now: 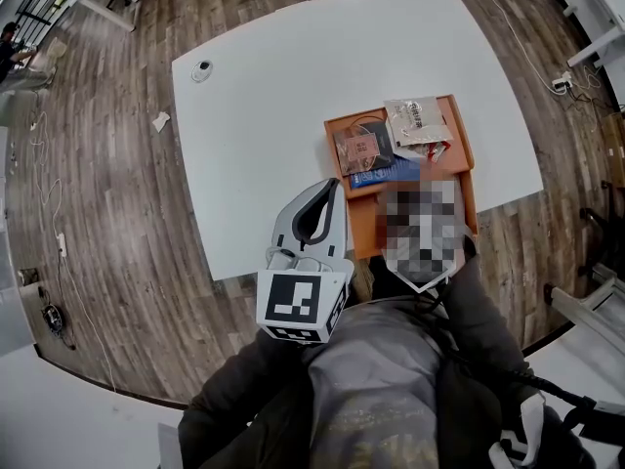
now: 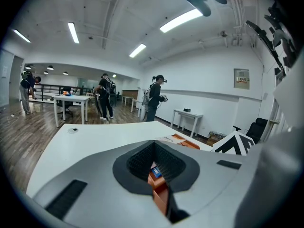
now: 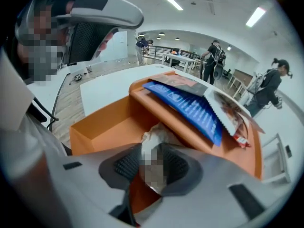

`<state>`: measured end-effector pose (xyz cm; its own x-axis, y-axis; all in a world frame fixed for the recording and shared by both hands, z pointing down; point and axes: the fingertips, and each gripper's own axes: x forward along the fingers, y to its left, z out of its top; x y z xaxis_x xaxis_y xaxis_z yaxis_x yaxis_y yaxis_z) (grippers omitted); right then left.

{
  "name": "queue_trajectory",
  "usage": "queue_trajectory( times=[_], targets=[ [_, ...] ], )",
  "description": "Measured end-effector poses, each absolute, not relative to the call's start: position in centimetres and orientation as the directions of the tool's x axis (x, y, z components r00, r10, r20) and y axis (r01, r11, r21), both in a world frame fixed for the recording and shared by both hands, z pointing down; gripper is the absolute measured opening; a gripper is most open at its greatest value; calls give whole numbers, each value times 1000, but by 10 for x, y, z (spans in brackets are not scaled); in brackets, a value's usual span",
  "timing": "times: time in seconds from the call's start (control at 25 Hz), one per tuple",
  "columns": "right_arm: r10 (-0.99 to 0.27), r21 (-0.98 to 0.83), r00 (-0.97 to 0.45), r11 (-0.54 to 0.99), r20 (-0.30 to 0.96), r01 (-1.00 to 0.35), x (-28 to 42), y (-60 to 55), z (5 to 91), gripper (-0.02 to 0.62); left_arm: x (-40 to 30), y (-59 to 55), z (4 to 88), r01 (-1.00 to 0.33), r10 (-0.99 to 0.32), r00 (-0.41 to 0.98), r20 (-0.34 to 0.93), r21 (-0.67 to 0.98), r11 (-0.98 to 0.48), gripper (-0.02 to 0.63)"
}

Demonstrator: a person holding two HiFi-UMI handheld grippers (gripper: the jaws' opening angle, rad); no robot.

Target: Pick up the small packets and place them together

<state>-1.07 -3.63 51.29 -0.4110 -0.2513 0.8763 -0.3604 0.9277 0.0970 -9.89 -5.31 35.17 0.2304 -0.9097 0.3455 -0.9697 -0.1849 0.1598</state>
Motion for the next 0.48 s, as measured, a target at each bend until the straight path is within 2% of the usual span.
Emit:
queue_trajectory(
  times=[0.24,0.48],
  targets=[
    [-322,165,-414,914,851,-370,-6,-44,495,58,-95,-44,340,-970,-916,231,329,147,-192,-2],
    [-352,191,-428,907,832,-374,-6,-32,472,41,-94,-31,322,-968,-929,241,282,134,-211,-2]
  ],
)
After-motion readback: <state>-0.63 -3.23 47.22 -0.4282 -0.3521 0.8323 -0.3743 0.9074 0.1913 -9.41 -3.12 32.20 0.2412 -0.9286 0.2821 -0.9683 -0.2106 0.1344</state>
